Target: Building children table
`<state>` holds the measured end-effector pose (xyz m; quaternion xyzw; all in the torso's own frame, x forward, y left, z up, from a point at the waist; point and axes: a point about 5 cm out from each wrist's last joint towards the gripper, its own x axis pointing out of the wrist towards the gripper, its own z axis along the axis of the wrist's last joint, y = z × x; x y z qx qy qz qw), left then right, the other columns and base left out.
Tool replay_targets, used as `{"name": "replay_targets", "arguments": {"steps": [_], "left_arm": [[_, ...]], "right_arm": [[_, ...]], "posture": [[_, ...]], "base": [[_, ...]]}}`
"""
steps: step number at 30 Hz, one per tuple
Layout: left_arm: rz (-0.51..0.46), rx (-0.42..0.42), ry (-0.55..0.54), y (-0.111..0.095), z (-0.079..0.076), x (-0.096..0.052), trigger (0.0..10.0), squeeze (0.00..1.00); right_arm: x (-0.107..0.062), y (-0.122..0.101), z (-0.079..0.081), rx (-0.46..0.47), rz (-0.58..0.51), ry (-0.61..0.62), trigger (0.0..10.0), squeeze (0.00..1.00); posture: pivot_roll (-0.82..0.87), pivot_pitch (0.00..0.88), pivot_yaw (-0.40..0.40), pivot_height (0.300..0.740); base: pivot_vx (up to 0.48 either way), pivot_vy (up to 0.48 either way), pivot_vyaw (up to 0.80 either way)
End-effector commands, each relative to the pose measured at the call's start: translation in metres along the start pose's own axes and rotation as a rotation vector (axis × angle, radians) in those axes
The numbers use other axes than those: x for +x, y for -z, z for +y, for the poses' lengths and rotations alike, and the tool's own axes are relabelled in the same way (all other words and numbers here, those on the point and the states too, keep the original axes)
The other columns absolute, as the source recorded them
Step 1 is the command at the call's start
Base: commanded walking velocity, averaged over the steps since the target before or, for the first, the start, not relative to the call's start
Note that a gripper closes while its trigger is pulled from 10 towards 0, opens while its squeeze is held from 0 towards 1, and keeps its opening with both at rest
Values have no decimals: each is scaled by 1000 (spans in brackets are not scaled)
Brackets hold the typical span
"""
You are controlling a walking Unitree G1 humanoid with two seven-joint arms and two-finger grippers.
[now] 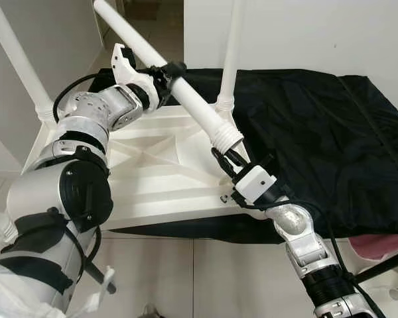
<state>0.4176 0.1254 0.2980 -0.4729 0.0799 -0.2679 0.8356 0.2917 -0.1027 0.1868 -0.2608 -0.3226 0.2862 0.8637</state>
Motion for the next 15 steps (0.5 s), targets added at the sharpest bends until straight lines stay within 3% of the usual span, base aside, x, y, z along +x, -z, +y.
{"name": "replay_targets", "arguments": {"steps": [1, 5, 6, 9, 10, 12, 13, 15], "left_arm": [[-27, 21, -11, -7, -2, -1, 0, 0], [-37, 13, -16, -9, -2, -1, 0, 0], [-53, 3, -18, -12, -2, -2, 0, 0], [-79, -8, -22, -17, -3, -3, 0, 0], [-87, -12, -23, -19, -3, -3, 4980, 0], [-89, -13, -24, -20, -4, -3, 4980, 0], [-94, -14, -27, -21, -3, -4, 10000, 0], [-107, -19, -32, -24, -2, -5, 10000, 0]], "right_arm": [[1, -2, 0, -16, -20, -12, 10000, 0], [1, -1, 0, -16, -22, -13, 10000, 0], [0, -1, 1, -10, -21, -12, 10000, 957], [0, -1, 3, 8, -21, -11, 10000, 1000], [-1, -1, 3, 14, -21, -7, 10000, 1000], [-1, -1, 3, 16, -21, -4, 10000, 1000], [-2, 0, 4, 25, -18, 2, 10000, 1000], [-5, 0, 5, 29, -13, 8, 10000, 1000]], "posture": [[-42, 39, 35, 740], [-41, 39, 33, 740], [-40, 40, 32, 740], [-39, 41, 32, 740], [-40, 42, 32, 740], [-40, 42, 32, 740], [-40, 42, 32, 740], [-42, 45, 32, 740]], "base": [[0, 0, 0], [0, 0, 0], [0, 0, 0], [0, 0, 0], [0, 0, 0], [0, 0, 0], [0, 0, 0], [0, 0, 0]]}}
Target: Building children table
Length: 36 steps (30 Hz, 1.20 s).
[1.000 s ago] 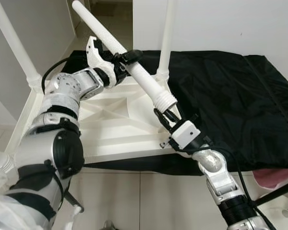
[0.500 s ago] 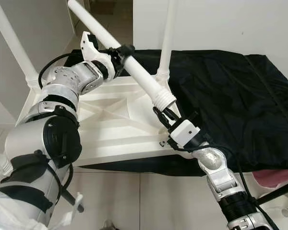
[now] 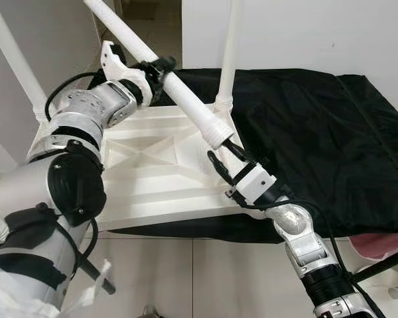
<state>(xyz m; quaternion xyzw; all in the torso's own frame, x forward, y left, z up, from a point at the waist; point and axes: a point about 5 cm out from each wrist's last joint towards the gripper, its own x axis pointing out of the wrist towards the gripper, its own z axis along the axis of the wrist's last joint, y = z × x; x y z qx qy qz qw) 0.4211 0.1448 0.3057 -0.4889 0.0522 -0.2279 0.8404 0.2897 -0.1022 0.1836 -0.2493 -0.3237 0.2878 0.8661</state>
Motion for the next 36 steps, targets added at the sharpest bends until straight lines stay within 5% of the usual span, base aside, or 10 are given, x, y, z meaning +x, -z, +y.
{"name": "replay_targets", "arguments": {"steps": [1, 9, 10, 18, 31, 33, 36], "left_arm": [[-21, -5, 2, -6, -4, 0, 10000, 0], [-59, 17, -13, -15, 0, -4, 10000, 0], [-67, 56, -8, -16, -1, -4, 10000, 0], [-130, 256, 20, -16, -3, -3, 10000, 0], [-227, 360, 26, -8, -9, -3, 10000, 0], [-256, 371, 56, 1, -14, -4, 10000, 0], [-261, 375, 61, 6, -16, -5, 10000, 0]], "right_arm": [[-5, 0, 2, 14, -2, 8, 10000, 1000], [-21, 8, 3, 83, 75, 97, 10000, 1000], [-22, 10, 0, 115, 91, 135, 10000, 0], [-21, 18, -17, 200, 148, 260, 10000, 0], [-10, 24, -30, 245, 249, 368, 10000, 0], [-3, 23, -31, 415, 259, 444, 10000, 0], [1, 21, -33, 499, 266, 495, 10000, 0]], "posture": [[-42, 45, 33, 740], [-46, 53, 36, 740], [-46, 53, 36, 740], [-46, 58, 38, 740], [-33, 48, 24, 740], [-35, 42, 14, 740], [-34, 41, 11, 740]], "base": [[0, 0, 0], [0, 0, 0], [0, 0, 0], [0, 0, 0], [0, 0, 0], [0, 0, 0], [0, 0, 0]]}}
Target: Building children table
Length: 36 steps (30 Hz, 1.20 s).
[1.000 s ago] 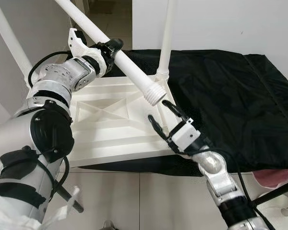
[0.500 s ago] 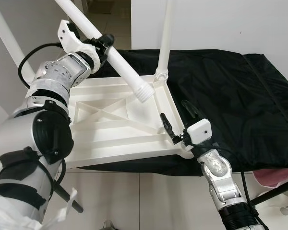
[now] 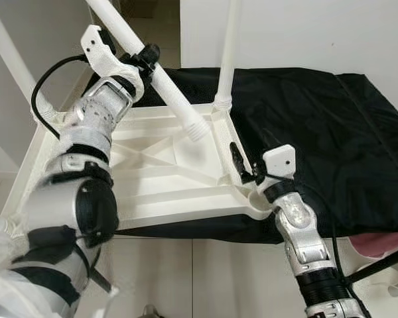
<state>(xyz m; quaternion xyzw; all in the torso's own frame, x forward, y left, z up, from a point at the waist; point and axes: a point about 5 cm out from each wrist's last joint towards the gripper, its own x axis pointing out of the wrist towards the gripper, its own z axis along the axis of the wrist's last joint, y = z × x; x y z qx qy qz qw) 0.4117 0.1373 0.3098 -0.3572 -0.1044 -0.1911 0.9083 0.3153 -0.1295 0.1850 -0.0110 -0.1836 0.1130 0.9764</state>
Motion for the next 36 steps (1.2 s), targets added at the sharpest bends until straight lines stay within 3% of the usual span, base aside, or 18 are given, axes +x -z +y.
{"name": "replay_targets", "arguments": {"steps": [1, 5, 17, 25, 34, 36], "left_arm": [[-15, 15, 14, -3, -5, 0, 10000, 0], [-33, 29, 31, 7, -12, -7, 10000, 0], [-49, 72, 49, 32, -21, -27, 10000, 0], [-22, 223, 101, 51, -34, -44, 10000, 0], [40, 393, 168, 75, -49, -48, 10000, 0], [51, 426, 190, 80, -55, -47, 10000, 0]], "right_arm": [[3, -4, -1, 59, 3, 27, 10000, 0], [5, -7, 1, 169, 21, 57, 10000, 0], [5, -14, 6, 203, 15, -12, 10000, 0], [8, -17, 21, 169, 50, -153, 10000, 0], [14, -12, 24, 142, 126, -255, 10000, 0], [18, -10, 22, 101, 151, -270, 10000, 0]], "posture": [[-34, 41, 11, 740], [-31, 34, 3, 740], [-28, 42, -17, 740], [-12, 75, -23, 740], [8, 80, -26, 740], [11, 79, -29, 740]], "base": [[0, 0, 0], [0, 0, 0], [0, 0, 0], [0, 0, 0], [0, 0, 0], [0, 0, 0]]}}
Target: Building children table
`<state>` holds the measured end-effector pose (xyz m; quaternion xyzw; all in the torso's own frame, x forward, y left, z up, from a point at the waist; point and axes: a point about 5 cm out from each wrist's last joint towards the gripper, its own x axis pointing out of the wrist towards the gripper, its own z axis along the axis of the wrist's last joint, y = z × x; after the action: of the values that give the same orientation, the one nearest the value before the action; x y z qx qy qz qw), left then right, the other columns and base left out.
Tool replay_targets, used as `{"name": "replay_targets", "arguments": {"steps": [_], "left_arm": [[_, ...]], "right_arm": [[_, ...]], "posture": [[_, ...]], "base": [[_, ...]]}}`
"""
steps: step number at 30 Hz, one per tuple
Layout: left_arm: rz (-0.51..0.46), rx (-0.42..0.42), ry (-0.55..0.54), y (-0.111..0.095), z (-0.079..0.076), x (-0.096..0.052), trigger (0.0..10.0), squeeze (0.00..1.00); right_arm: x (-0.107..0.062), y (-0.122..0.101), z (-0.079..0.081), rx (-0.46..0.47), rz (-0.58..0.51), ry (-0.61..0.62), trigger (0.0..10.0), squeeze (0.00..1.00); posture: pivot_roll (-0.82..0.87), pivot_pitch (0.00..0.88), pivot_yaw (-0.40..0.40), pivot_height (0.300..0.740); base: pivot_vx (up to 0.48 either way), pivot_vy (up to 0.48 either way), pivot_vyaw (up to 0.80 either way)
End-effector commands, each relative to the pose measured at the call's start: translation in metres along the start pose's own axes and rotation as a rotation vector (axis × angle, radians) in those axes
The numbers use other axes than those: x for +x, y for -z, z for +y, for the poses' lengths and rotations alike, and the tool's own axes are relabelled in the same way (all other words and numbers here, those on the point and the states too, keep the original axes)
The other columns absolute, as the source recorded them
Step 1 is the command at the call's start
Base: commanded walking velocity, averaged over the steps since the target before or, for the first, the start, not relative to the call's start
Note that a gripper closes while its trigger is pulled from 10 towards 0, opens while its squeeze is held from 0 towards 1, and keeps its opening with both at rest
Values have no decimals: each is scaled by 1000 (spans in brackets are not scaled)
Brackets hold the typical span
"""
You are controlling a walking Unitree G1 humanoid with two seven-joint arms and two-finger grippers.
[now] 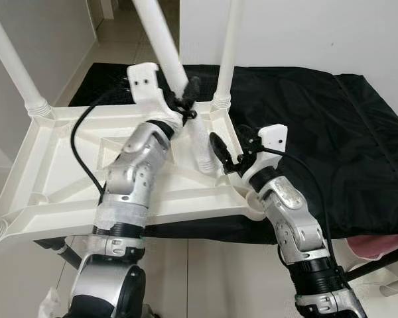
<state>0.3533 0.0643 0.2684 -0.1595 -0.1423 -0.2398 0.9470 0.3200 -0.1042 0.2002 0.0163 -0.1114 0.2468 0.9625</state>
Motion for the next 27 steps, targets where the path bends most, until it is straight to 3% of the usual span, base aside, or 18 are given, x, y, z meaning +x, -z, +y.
{"name": "replay_targets", "arguments": {"steps": [1, 7, 15, 27], "left_arm": [[-6, 33, 45, 0, -7, 1, 10000, 0], [-39, 105, 97, -6, -27, 5, 10000, 0], [-70, 125, 115, -9, -41, 8, 10000, 0], [-99, 184, 123, -15, -44, 15, 10000, 0]], "right_arm": [[2, 2, -1, -15, 26, -11, 10000, 0], [16, 3, -8, -55, 94, -47, 10000, 0], [29, 2, -5, -105, 130, -108, 10000, 0], [27, 5, 1, -127, 166, -236, 10000, 0]], "posture": [[11, 79, -29, 740], [23, 69, -46, 740], [36, 41, -46, 740], [30, 42, -53, 740]], "base": [[0, 0, 0], [0, 0, 0], [0, 0, 0], [0, 0, 0]]}}
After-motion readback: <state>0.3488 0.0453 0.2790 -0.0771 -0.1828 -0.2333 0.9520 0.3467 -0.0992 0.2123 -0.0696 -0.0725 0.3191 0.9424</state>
